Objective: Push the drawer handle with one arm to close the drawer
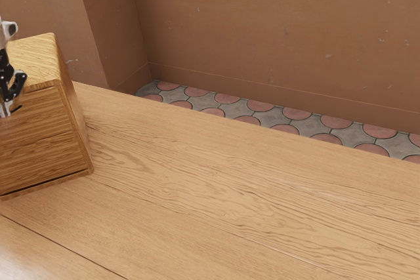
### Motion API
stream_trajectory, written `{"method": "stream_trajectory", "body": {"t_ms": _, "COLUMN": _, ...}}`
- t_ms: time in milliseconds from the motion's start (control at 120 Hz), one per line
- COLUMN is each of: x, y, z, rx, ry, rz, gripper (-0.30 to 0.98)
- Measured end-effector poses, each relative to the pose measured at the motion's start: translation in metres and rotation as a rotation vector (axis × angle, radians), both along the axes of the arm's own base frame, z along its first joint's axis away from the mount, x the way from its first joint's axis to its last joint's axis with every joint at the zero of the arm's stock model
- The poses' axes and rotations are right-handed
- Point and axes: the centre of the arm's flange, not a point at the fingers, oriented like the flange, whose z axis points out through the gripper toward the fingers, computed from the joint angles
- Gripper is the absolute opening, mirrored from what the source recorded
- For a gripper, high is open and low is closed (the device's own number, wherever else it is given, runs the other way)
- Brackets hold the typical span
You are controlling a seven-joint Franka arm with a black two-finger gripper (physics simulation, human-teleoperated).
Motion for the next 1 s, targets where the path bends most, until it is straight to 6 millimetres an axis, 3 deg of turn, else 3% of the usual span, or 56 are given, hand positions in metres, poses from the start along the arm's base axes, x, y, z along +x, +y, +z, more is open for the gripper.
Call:
{"method": "stream_trajectory", "body": {"t_ms": 83, "x": -0.032, "y": -0.051, "z": 0.047, "rx": -0.008, "ry": -0.051, "rz": -0.07, "gripper": -0.06}}
{"method": "stream_trajectory", "body": {"t_ms": 158, "x": -0.048, "y": -0.093, "z": 0.073, "rx": -0.01, "ry": -0.062, "rz": -0.135, "gripper": -0.06}}
{"method": "stream_trajectory", "body": {"t_ms": 258, "x": -0.051, "y": -0.142, "z": 0.104, "rx": -0.003, "ry": -0.074, "rz": -0.237, "gripper": -0.06}}
{"method": "stream_trajectory", "body": {"t_ms": 367, "x": -0.037, "y": -0.187, "z": 0.125, "rx": 0.02, "ry": -0.053, "rz": -0.332, "gripper": -0.04}}
{"method": "stream_trajectory", "body": {"t_ms": 408, "x": -0.033, "y": -0.2, "z": 0.126, "rx": 0.023, "ry": -0.037, "rz": -0.359, "gripper": 0.02}}
{"method": "stream_trajectory", "body": {"t_ms": 542, "x": -0.006, "y": -0.211, "z": 0.129, "rx": -0.021, "ry": -0.003, "rz": -0.399, "gripper": 0.31}}
{"method": "stream_trajectory", "body": {"t_ms": 650, "x": -0.001, "y": -0.215, "z": 0.136, "rx": -0.043, "ry": -0.008, "rz": -0.417, "gripper": 0.46}}
{"method": "stream_trajectory", "body": {"t_ms": 817, "x": 0.02, "y": -0.206, "z": 0.123, "rx": -0.057, "ry": 0.031, "rz": -0.448, "gripper": 0.58}}
{"method": "stream_trajectory", "body": {"t_ms": 1000, "x": 0.026, "y": -0.202, "z": 0.121, "rx": -0.037, "ry": 0.029, "rz": -0.512, "gripper": 0.64}}
